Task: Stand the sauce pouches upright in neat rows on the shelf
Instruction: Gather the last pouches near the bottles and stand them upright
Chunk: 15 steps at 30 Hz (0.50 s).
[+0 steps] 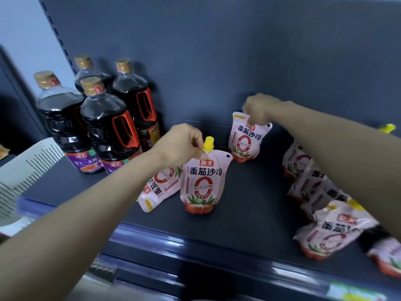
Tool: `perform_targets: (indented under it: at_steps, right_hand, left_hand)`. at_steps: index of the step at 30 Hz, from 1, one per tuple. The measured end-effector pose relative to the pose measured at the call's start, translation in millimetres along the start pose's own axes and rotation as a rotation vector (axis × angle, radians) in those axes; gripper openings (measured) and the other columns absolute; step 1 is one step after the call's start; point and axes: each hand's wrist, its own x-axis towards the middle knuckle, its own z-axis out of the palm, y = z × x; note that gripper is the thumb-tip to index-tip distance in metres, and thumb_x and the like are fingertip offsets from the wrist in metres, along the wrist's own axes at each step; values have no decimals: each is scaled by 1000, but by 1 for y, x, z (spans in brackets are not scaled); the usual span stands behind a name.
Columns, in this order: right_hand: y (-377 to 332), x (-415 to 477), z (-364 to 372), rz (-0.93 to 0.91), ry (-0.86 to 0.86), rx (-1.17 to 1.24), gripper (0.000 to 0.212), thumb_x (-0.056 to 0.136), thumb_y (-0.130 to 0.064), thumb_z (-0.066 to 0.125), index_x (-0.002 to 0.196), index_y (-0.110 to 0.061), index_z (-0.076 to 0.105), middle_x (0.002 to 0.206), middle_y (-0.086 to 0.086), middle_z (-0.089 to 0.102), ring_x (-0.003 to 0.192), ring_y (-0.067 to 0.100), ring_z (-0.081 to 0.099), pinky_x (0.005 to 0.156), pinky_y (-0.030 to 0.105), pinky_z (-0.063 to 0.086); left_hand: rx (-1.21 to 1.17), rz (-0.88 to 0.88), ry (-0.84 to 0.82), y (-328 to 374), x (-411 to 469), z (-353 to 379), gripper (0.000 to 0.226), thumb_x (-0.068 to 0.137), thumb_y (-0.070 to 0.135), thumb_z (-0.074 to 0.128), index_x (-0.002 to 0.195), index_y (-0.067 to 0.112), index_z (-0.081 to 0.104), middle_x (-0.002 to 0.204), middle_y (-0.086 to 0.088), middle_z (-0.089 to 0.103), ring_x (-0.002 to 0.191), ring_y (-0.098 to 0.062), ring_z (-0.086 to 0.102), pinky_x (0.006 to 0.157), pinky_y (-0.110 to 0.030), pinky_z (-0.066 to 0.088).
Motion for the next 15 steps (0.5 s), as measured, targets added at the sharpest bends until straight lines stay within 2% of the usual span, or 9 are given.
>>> perform_targets:
  at_steps: [2,3,5,6,10,12,15]
  right_hand:
    - [4,-4,-1,26,4,37,18,83,-19,69,72,-10,58,92,11,61,87,29,56,67,32,45]
    - [6,-6,-1,24,9,53,13,83,-19,69,84,-6,65,100,13,64,92,30,58,73,34,48]
    - [9,-7,-1,33,6,70,29,83,-19,68,108,-4,66,112,14,65,103,32,59,84,37,52]
    - [9,-9,-1,39,7,82,32,83,-20,69,112,-5,65,115,14,64,106,33,59,87,38,52]
    - [12,-16,-1,58,44,131,46,83,-16,68,128,-12,56,128,13,57,114,33,55,88,35,48]
    - [14,-21,-3,69,65,147,51,83,-13,65,133,-14,51,132,12,55,116,33,54,89,35,47]
    - [19,-29,-5,83,77,177,42,83,-10,62,124,-11,57,121,12,62,107,31,59,85,34,49]
  left_hand:
    - [-19,14,9,1,7,4,16,70,15,79,67,6,66,64,-1,62,58,-13,53,56,-24,48]
    - [-26,21,16,2,11,7,17,70,16,79,67,6,66,61,3,59,57,-12,52,53,-21,46]
    - [-33,25,31,5,19,14,18,70,17,80,65,8,65,59,6,58,56,-9,51,53,-18,41]
    - [-42,26,39,6,24,17,19,69,18,80,63,10,63,59,7,58,55,-7,50,52,-17,40]
    - [-96,55,38,15,41,30,28,68,18,80,53,20,56,57,10,56,52,-2,48,42,-6,35]
    - [-115,63,28,22,48,35,29,68,16,80,53,20,56,57,10,56,52,-1,49,44,-7,37]
    - [-153,81,3,31,59,42,19,68,11,80,60,9,63,62,5,61,59,-7,56,54,-15,45]
